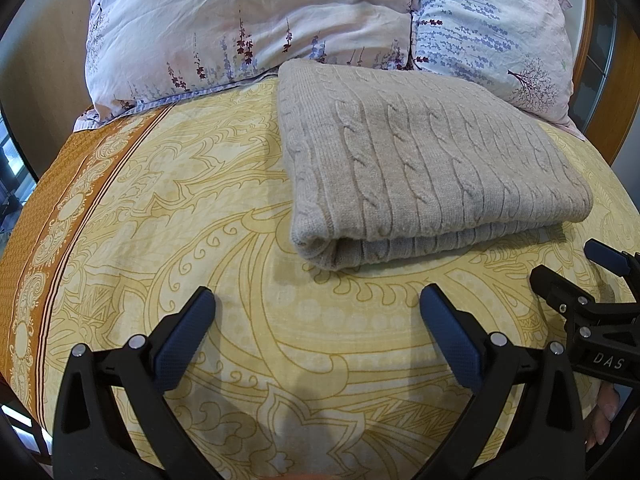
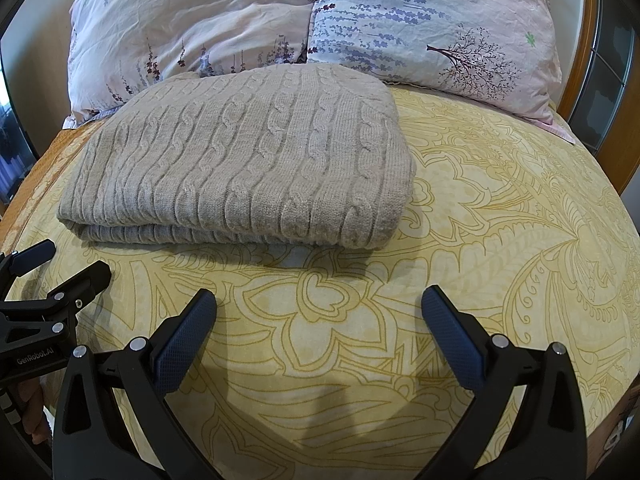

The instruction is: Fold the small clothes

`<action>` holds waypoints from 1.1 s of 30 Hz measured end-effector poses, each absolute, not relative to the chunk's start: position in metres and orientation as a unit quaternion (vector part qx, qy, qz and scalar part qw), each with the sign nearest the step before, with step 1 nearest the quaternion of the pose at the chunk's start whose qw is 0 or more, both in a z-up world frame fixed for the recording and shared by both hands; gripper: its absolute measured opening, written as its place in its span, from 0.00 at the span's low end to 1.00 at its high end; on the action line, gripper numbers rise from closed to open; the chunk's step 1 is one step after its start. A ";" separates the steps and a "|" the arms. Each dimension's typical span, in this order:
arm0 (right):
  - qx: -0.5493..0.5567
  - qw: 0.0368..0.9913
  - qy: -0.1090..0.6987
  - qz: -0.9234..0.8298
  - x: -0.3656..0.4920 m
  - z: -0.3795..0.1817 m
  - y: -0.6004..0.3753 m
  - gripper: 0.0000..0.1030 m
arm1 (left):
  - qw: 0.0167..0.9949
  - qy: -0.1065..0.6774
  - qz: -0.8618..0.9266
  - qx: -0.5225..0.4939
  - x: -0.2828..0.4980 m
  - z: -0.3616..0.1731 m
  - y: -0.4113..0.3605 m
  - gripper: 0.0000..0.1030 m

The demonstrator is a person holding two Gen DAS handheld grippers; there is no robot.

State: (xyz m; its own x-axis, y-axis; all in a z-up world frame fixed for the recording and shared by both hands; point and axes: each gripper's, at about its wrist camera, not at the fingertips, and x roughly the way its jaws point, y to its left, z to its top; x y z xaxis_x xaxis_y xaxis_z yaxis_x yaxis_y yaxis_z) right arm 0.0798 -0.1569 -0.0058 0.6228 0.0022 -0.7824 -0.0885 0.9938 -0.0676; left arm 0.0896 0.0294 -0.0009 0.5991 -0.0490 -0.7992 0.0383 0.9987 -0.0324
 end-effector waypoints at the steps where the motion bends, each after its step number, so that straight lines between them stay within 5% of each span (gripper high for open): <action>1: -0.050 0.899 0.434 0.025 0.080 -0.006 -0.157 0.99 | 0.894 0.447 -0.024 -0.006 0.090 -0.001 0.029 0.98; 33: -0.050 0.900 0.433 0.025 0.079 -0.006 -0.157 0.99 | 0.888 0.458 -0.022 -0.010 0.092 0.000 0.029 0.98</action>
